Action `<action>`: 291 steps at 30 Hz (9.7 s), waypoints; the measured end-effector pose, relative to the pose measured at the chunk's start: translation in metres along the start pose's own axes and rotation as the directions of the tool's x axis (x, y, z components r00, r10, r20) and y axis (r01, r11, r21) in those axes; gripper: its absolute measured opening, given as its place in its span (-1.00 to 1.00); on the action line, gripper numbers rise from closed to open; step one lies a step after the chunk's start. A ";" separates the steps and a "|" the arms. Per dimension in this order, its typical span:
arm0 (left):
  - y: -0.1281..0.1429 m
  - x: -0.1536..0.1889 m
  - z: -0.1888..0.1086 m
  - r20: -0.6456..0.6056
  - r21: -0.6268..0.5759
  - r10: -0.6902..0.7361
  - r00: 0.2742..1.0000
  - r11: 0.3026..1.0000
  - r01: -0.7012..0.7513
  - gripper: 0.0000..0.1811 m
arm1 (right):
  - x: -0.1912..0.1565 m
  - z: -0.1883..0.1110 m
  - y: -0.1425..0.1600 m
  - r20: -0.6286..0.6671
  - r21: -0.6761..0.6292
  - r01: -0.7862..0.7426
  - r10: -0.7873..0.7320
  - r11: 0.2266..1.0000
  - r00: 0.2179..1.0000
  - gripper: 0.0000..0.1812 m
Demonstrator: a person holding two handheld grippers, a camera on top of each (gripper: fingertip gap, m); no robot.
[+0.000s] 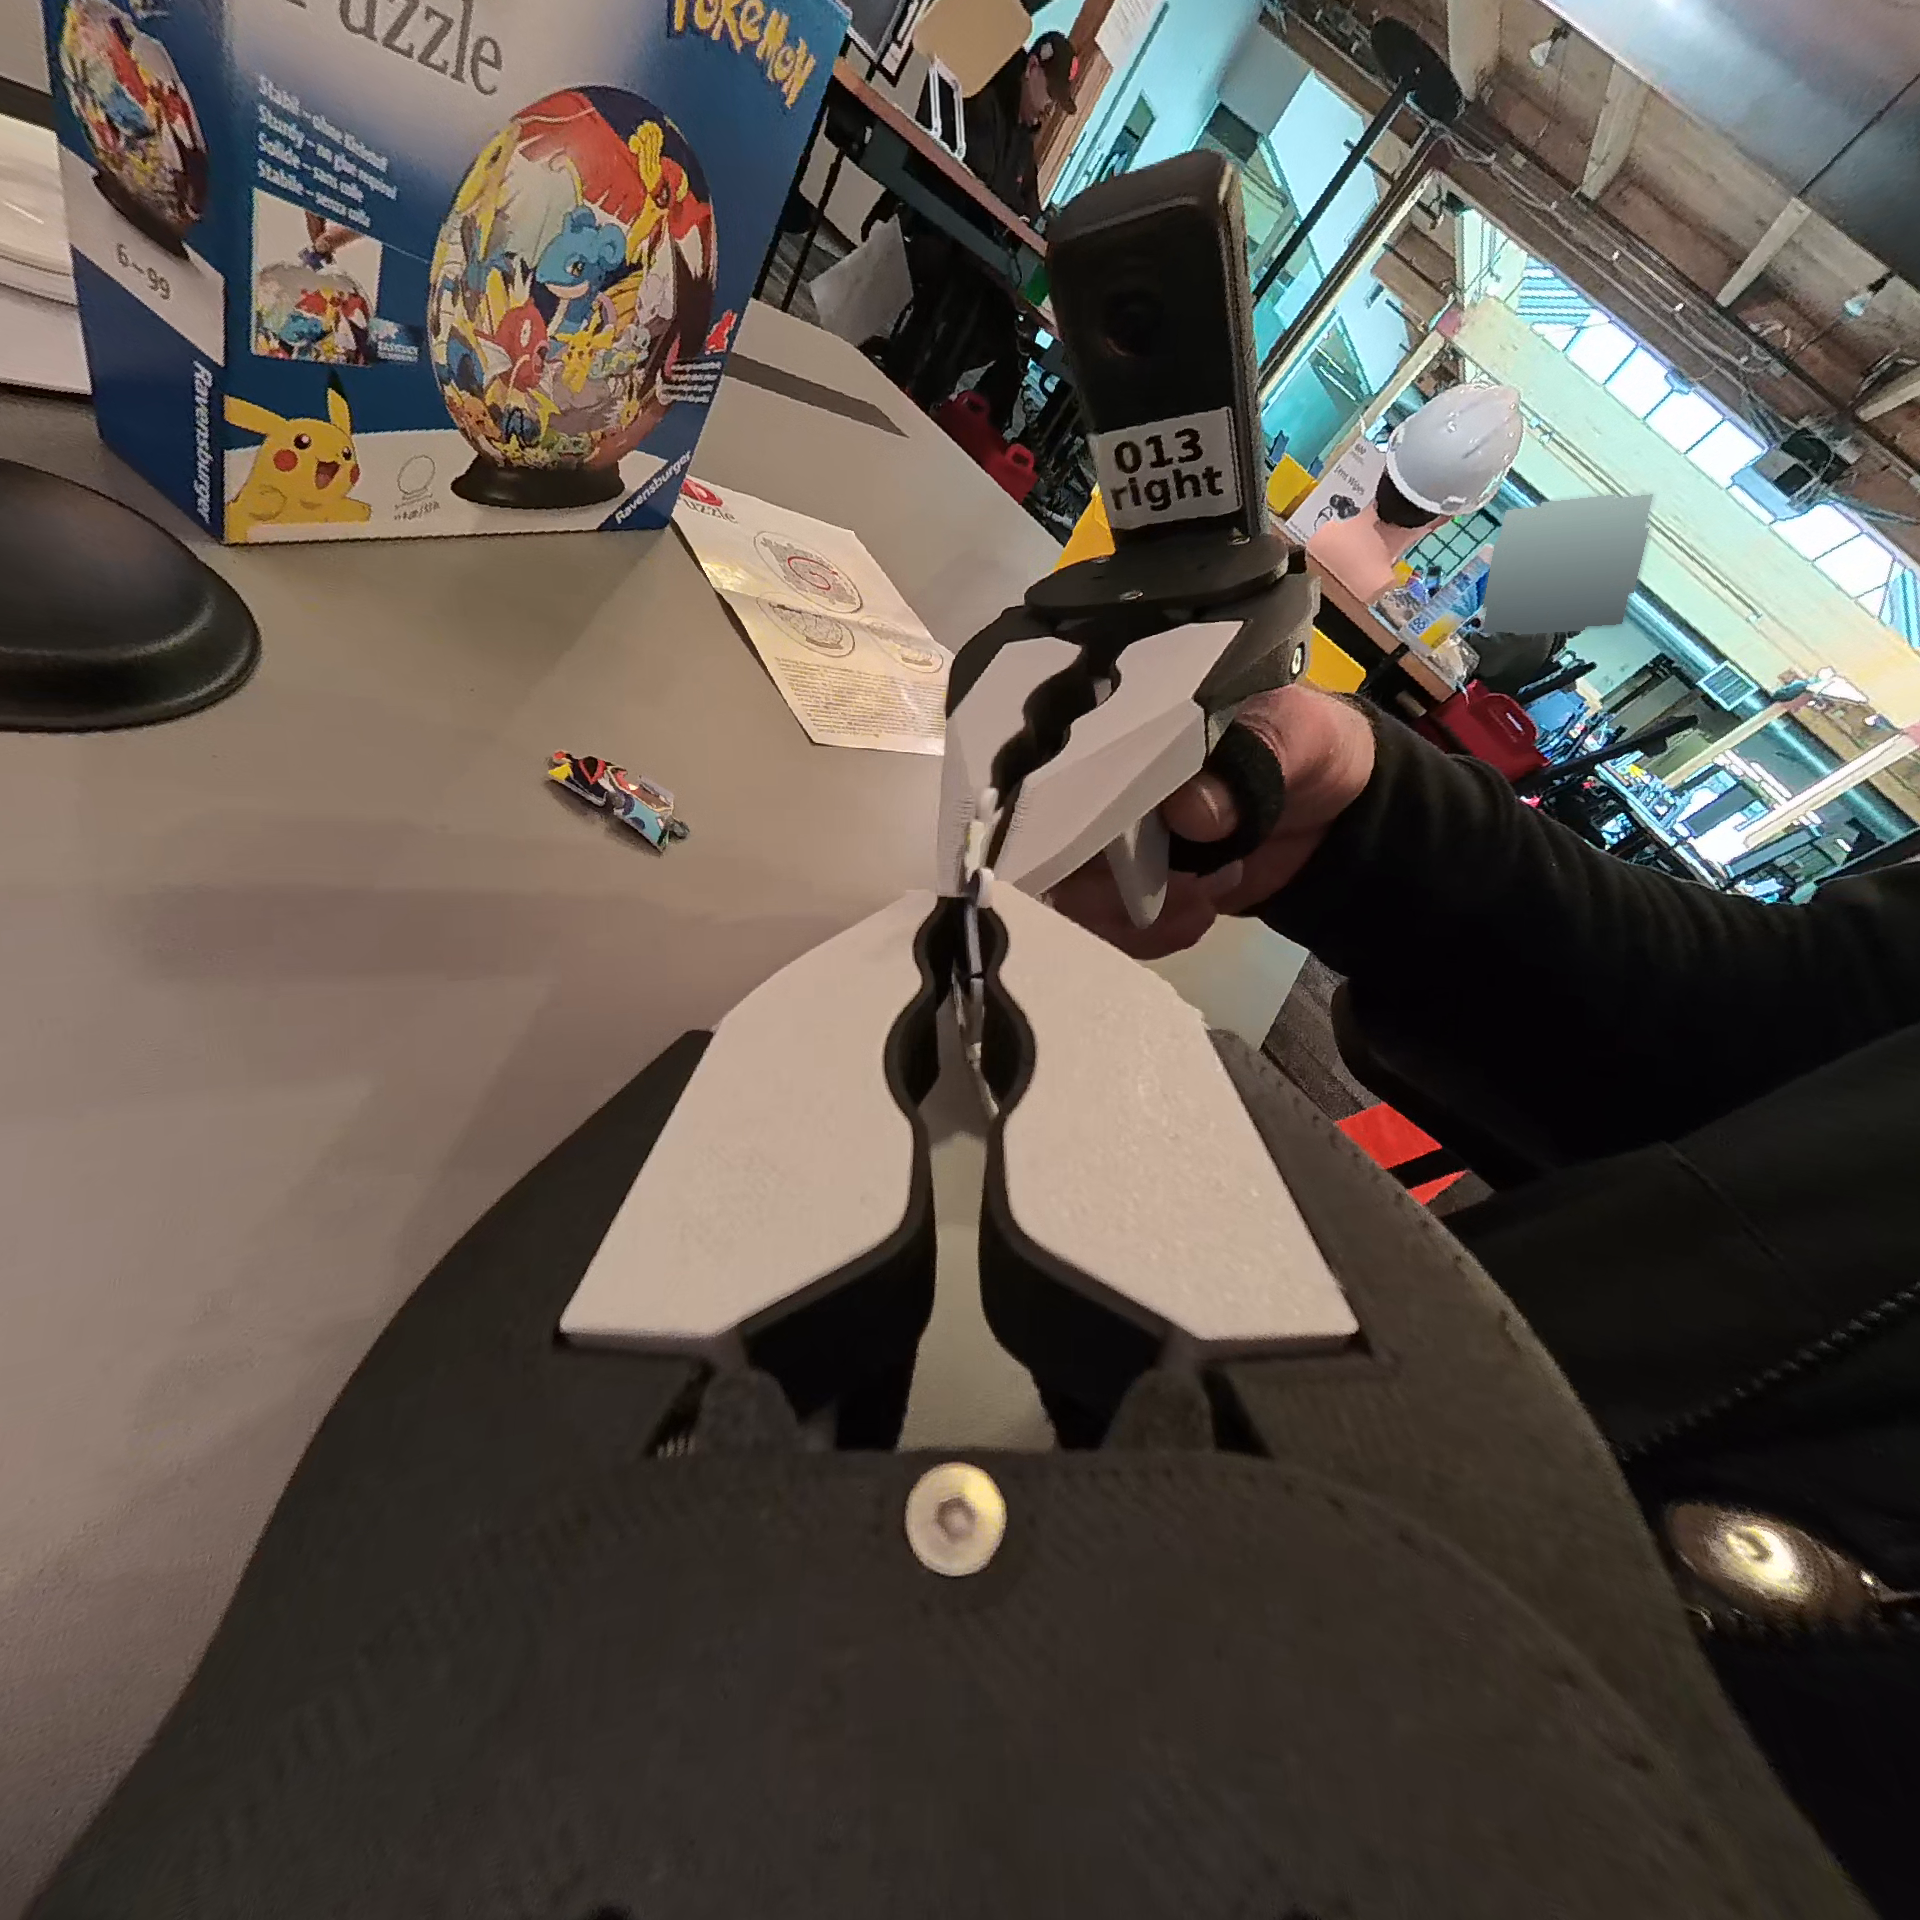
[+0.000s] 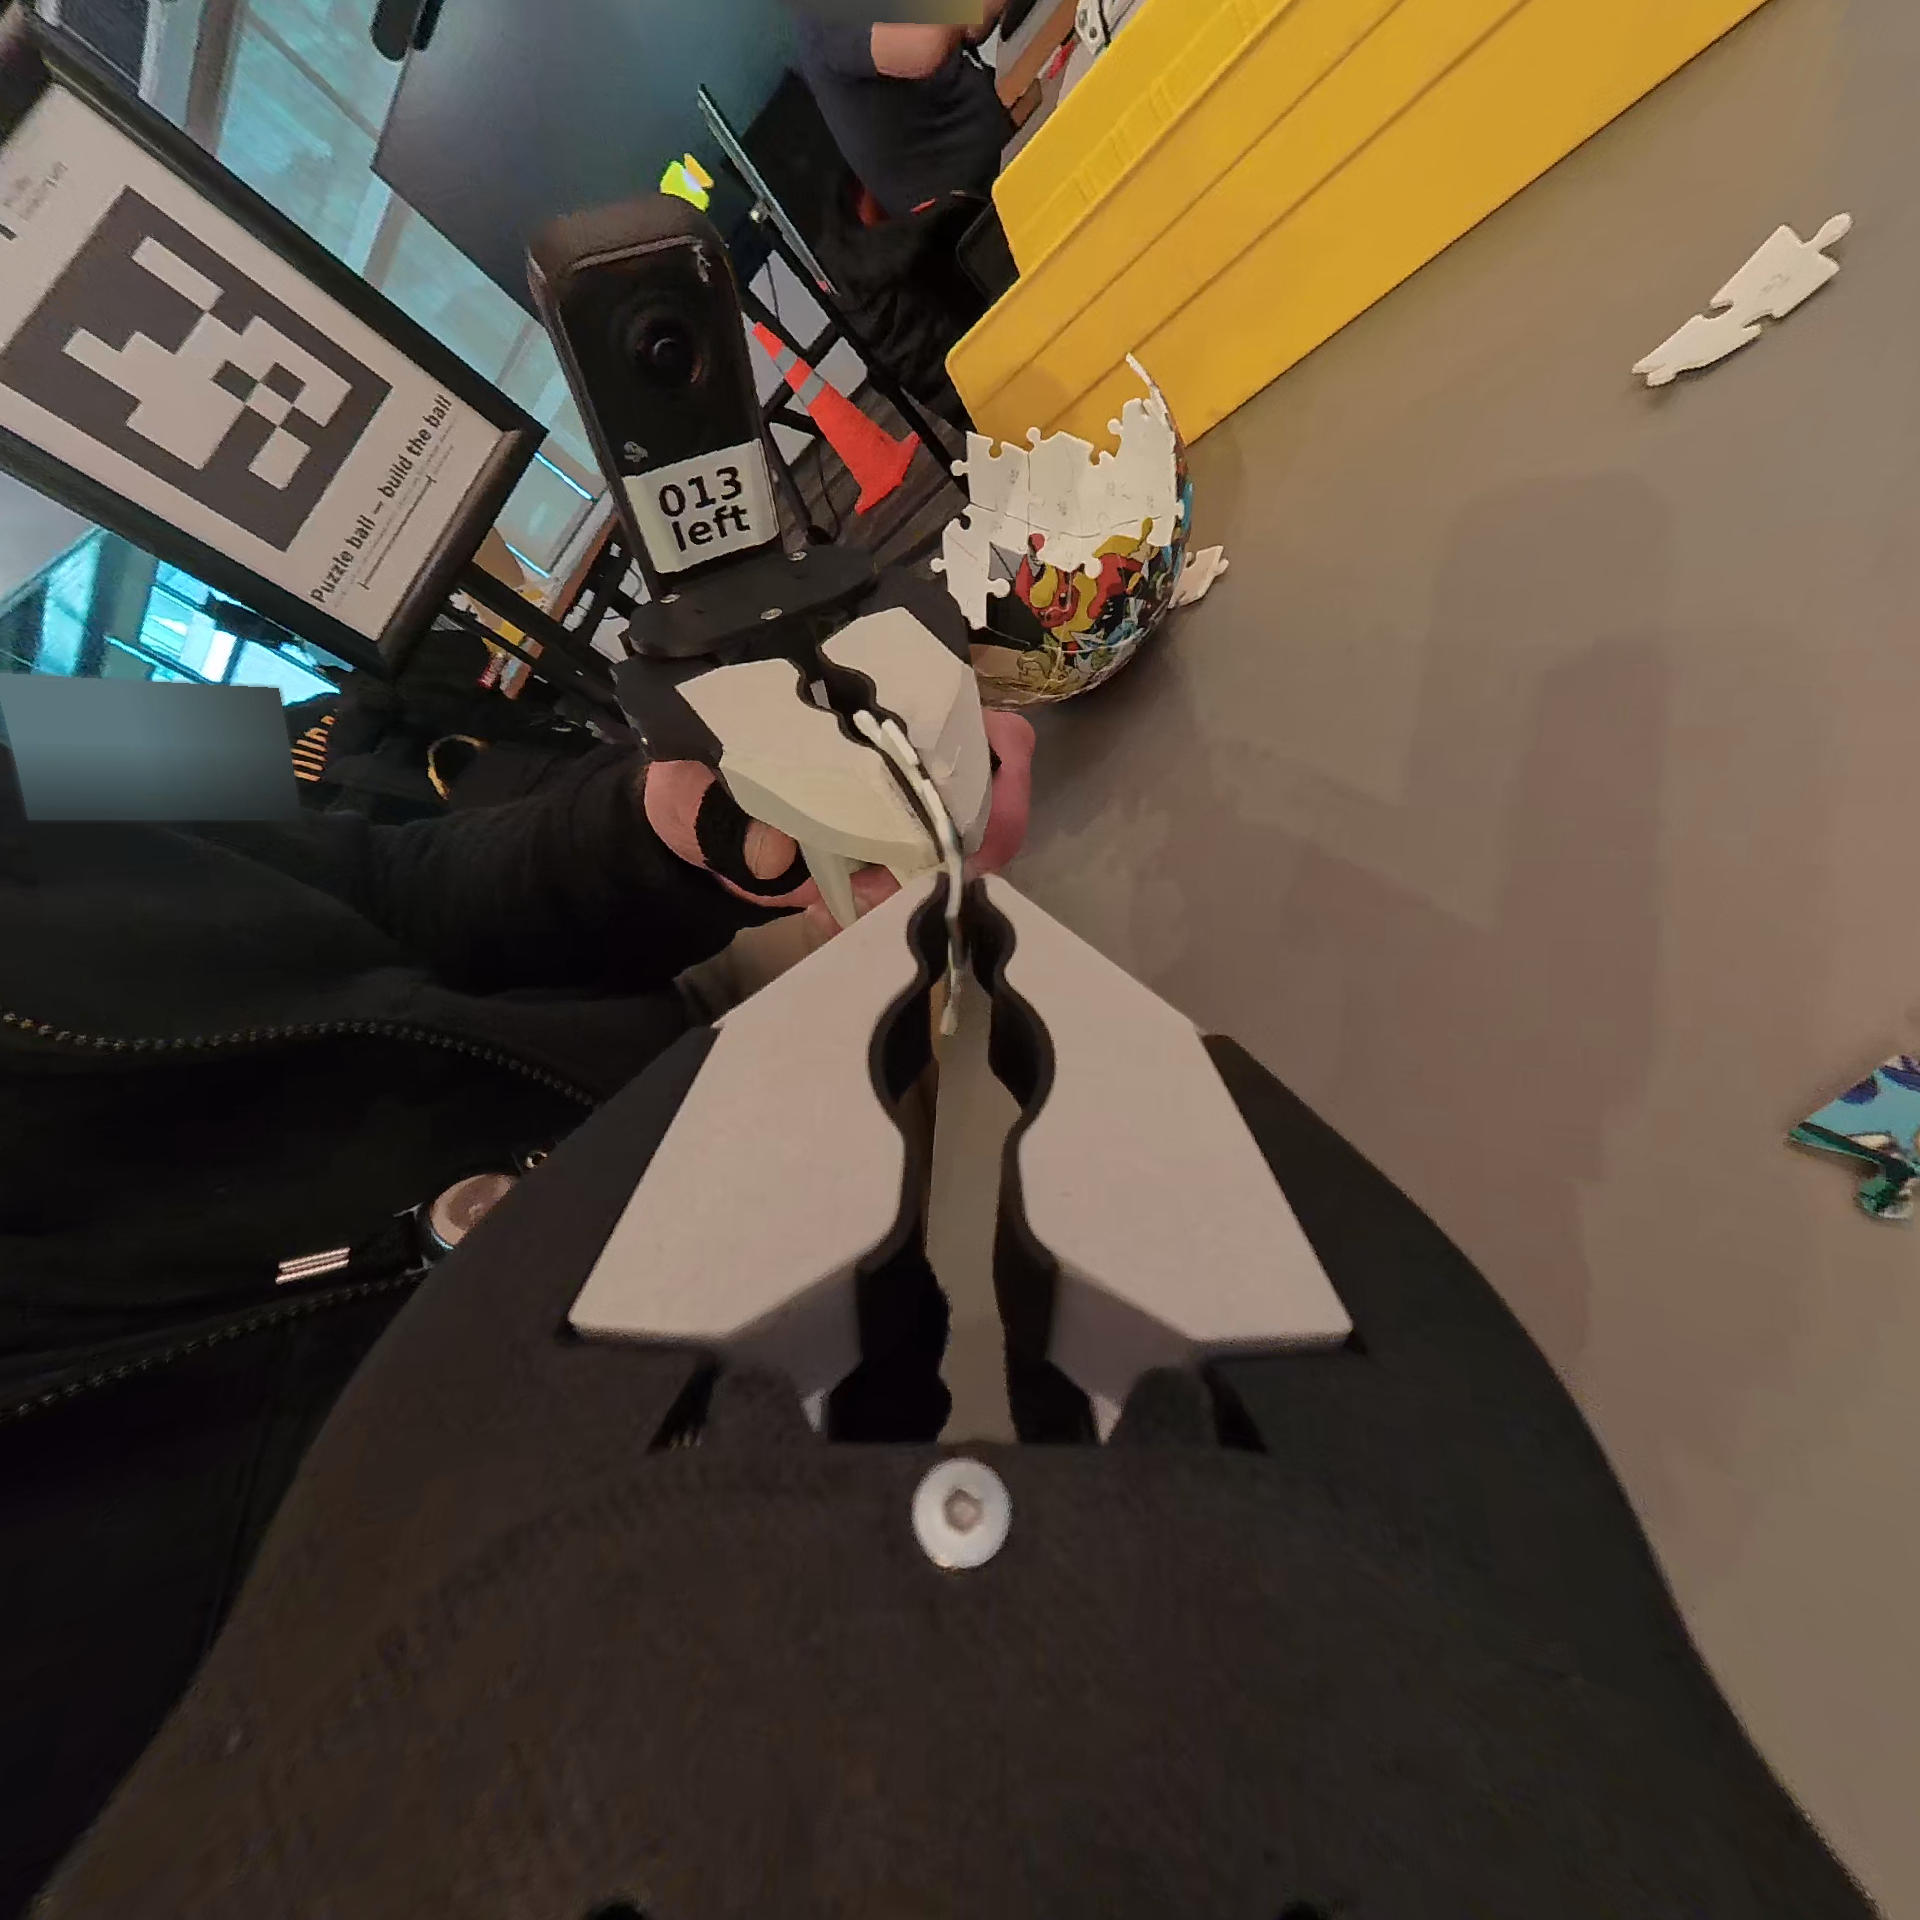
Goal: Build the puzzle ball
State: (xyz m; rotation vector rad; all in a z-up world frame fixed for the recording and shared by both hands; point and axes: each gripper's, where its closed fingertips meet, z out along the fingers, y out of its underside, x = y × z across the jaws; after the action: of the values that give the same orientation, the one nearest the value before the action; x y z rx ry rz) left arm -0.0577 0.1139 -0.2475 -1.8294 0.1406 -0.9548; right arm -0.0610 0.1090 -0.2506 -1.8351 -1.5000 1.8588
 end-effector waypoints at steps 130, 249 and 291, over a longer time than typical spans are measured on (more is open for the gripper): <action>0.010 -0.029 0.038 0.105 0.135 -0.243 0.964 0.964 0.229 -0.97 | 0.062 -0.175 0.099 -0.758 -0.004 -0.049 0.029 0.999 0.652 -0.67; 0.064 -0.059 -0.012 0.458 -0.184 -0.057 0.887 0.970 0.158 -0.97 | 0.047 0.011 0.091 -0.626 -0.401 0.069 -0.329 0.913 0.708 -1.00; 0.061 -0.062 -0.013 0.446 -0.175 -0.074 0.892 0.970 0.168 -0.97 | 0.053 0.014 0.085 -0.508 -0.538 0.233 -0.532 0.810 0.677 -1.00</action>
State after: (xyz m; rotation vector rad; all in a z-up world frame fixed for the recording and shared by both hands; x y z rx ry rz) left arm -0.0889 0.1064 -0.3292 -2.2261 -0.1617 -0.6040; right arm -0.0410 0.0954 -0.3486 -1.8117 -1.8941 0.5994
